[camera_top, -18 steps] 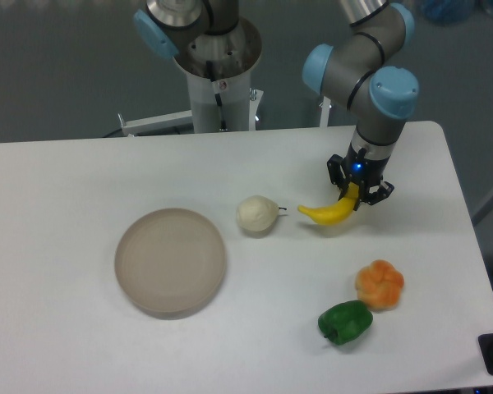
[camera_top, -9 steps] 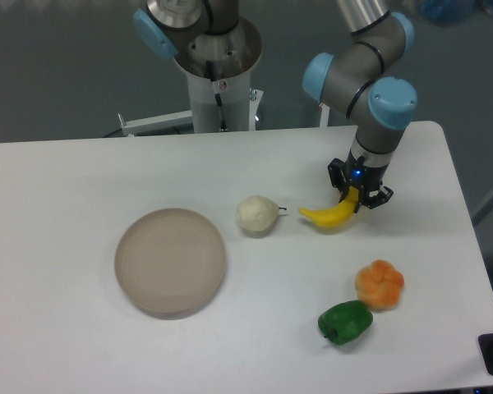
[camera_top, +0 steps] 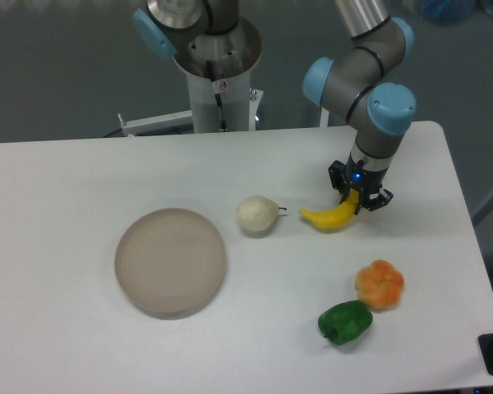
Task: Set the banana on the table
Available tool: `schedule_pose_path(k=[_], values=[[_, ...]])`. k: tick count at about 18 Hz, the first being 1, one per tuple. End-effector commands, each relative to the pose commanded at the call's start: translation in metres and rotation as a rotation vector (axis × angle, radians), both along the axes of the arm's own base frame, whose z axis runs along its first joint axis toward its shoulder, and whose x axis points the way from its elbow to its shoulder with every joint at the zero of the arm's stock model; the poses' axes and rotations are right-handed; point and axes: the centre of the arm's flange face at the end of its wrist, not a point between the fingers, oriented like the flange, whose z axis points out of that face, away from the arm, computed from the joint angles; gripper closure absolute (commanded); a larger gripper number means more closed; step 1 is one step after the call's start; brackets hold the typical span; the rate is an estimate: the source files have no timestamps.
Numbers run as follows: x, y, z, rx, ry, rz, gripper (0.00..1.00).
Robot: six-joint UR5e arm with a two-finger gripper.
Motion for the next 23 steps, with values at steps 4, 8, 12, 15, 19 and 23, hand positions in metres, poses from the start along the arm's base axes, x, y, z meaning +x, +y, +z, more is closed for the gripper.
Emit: schedule_pose_path(k=[4,8,12,15,19,23], values=[[-0.004,0.000,0.004,0.005,0.008,0.002,0.50],[-0.007,0.002,0.014,0.015,0.026,0.012,0.21],[-0.027,0.015,0.045,0.052,0.086,0.014,0.00],[-0.045,0.025,0.073,0.083,0.140,0.017,0.00],[-0.082,0.047,0.101,0.124,0.208,0.019,0.00],[-0.091,0.070,0.104,0.138,0.229,-0.006,0.00]])
